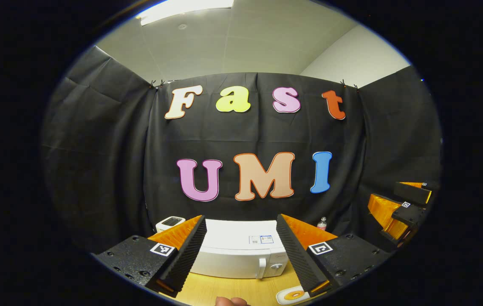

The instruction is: Open the microwave oven with the left hand, put the food in, and close the microwave oven.

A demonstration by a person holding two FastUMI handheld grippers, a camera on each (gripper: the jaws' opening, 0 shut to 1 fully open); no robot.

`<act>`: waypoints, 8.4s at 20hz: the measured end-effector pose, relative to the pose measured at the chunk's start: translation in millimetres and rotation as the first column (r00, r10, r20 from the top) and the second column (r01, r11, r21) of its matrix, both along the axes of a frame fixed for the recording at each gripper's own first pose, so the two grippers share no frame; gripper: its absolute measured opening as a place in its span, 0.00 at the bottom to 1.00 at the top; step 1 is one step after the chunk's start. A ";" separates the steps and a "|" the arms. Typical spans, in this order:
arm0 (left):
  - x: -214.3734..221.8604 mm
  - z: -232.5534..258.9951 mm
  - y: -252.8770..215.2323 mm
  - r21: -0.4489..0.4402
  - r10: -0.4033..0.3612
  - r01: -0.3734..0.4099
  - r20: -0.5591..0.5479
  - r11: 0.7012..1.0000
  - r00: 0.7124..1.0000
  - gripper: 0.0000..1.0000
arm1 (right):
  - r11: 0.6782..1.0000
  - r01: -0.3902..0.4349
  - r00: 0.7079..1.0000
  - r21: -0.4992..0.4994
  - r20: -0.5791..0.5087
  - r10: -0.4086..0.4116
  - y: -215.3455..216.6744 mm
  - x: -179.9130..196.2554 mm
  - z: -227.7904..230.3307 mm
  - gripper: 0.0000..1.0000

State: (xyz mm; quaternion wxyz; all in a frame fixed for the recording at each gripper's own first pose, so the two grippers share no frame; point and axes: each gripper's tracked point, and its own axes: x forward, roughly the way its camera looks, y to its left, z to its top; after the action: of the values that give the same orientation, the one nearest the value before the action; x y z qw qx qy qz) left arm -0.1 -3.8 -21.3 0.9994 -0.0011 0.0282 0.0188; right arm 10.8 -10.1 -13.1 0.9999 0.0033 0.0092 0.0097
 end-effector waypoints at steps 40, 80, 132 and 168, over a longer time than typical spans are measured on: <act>35.1 -207.8 -60.1 -0.065 -0.150 0.138 -0.257 0.988 0.955 0.99 | 0.998 0.065 0.997 0.012 -0.048 -0.065 -39.9 -10.5 -14.7 0.96; 114.9 -353.9 -60.4 -0.017 -0.145 0.157 -0.488 0.987 0.861 0.09 | 0.980 0.201 0.979 -0.010 -0.040 -0.201 -104.9 -35.4 -5.5 0.96; -154.0 -316.1 211.8 -0.008 0.008 -0.013 -0.438 1.000 0.899 0.01 | 0.991 -0.136 0.970 -0.004 -0.206 0.133 99.2 -46.5 -108.9 0.97; -161.5 -118.6 204.4 0.016 0.129 -0.128 -0.127 0.992 0.983 1.00 | 0.981 -0.166 0.863 0.097 -0.467 0.193 95.7 -51.3 -317.3 0.98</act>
State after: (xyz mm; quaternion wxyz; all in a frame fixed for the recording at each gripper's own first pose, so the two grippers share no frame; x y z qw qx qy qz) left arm -161.6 200.6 -139.9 0.9923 0.0021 0.0920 0.0834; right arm -40.5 85.5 -330.4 0.9614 0.0314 0.2536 0.1018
